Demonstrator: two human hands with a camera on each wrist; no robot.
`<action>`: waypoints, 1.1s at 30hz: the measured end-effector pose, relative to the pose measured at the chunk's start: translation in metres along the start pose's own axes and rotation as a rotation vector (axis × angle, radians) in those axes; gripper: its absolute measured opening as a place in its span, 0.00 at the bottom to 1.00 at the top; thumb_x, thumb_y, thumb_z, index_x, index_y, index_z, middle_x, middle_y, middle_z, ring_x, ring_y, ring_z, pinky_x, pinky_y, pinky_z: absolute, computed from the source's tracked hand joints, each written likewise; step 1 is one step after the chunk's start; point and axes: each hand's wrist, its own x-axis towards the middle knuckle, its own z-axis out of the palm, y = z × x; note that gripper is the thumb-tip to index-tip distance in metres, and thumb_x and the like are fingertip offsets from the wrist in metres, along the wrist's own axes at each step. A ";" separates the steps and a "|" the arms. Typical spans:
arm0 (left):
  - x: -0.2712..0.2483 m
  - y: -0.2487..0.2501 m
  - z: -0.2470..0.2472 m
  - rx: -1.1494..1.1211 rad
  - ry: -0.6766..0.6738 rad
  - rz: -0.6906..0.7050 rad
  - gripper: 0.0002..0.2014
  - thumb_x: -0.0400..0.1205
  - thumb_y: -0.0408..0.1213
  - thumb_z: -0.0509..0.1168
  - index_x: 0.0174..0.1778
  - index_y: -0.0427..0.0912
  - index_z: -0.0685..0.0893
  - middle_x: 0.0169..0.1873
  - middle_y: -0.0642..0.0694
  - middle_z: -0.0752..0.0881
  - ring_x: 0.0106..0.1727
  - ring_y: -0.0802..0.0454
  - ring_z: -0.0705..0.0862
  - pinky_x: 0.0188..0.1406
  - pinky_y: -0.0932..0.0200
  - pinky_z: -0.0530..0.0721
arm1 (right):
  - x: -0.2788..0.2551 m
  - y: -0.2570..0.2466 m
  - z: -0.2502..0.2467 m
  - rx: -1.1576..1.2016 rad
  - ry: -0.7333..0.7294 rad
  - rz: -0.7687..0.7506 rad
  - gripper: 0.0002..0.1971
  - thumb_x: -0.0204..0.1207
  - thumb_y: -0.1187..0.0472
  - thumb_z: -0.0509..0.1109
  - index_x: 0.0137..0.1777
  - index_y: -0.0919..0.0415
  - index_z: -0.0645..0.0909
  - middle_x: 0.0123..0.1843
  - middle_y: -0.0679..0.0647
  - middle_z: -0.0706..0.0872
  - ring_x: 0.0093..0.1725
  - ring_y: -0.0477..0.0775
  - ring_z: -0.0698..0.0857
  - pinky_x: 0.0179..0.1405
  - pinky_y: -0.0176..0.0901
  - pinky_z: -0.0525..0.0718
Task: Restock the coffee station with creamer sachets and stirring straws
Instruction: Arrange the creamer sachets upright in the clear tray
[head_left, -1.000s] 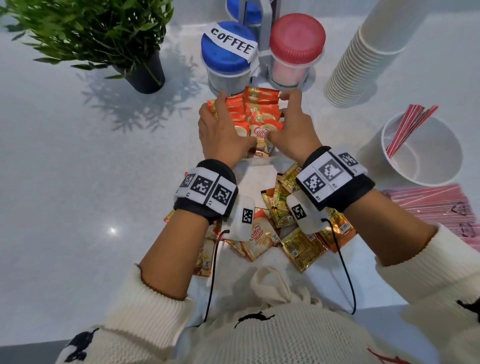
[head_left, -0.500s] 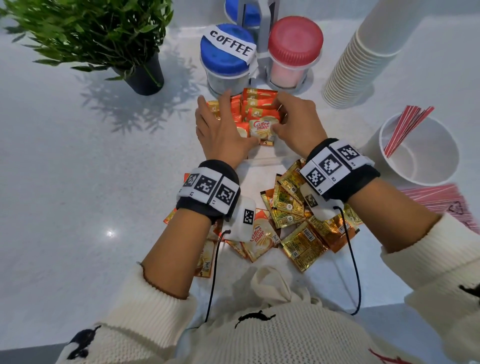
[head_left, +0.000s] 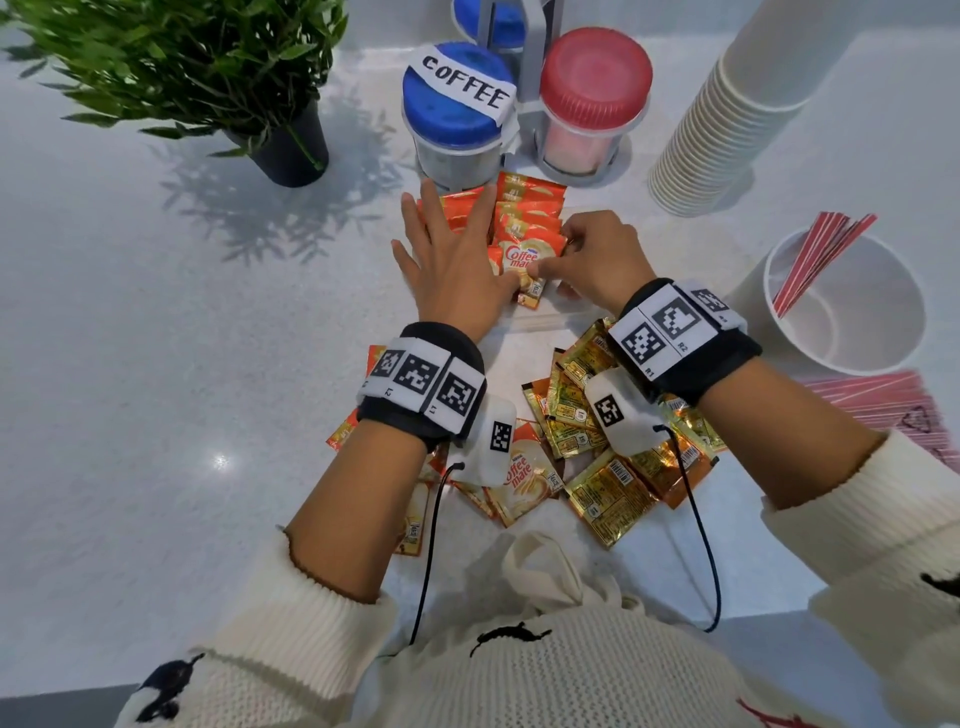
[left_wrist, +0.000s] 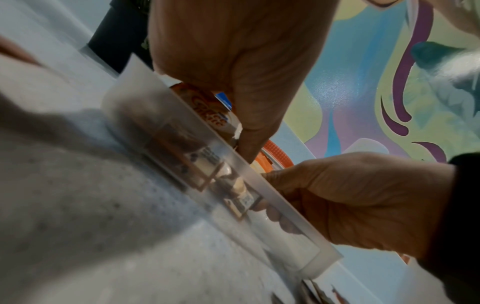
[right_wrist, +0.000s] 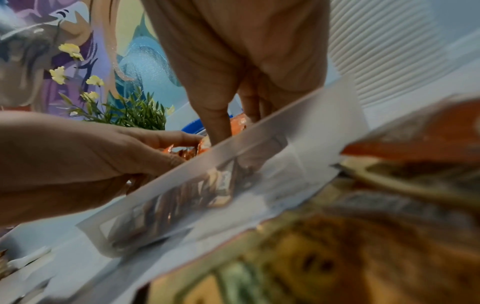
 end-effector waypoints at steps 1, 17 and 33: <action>0.000 0.000 0.000 0.002 -0.003 0.003 0.42 0.76 0.47 0.70 0.82 0.57 0.53 0.83 0.38 0.41 0.83 0.36 0.36 0.79 0.33 0.42 | 0.000 0.000 -0.001 -0.002 -0.002 -0.009 0.12 0.66 0.61 0.78 0.45 0.68 0.82 0.48 0.64 0.87 0.49 0.64 0.86 0.55 0.57 0.84; 0.003 0.002 -0.003 0.024 -0.049 0.044 0.46 0.76 0.43 0.70 0.82 0.55 0.47 0.83 0.41 0.46 0.83 0.38 0.41 0.79 0.34 0.47 | 0.009 0.001 -0.010 0.071 -0.111 0.025 0.19 0.68 0.65 0.77 0.58 0.66 0.81 0.37 0.56 0.84 0.29 0.49 0.82 0.25 0.32 0.83; 0.004 0.000 -0.004 0.003 0.005 0.031 0.42 0.77 0.44 0.69 0.82 0.53 0.50 0.82 0.40 0.52 0.83 0.39 0.46 0.78 0.36 0.53 | 0.008 0.001 -0.012 -0.037 0.131 -0.242 0.20 0.70 0.67 0.74 0.62 0.64 0.78 0.51 0.58 0.84 0.45 0.49 0.80 0.45 0.32 0.75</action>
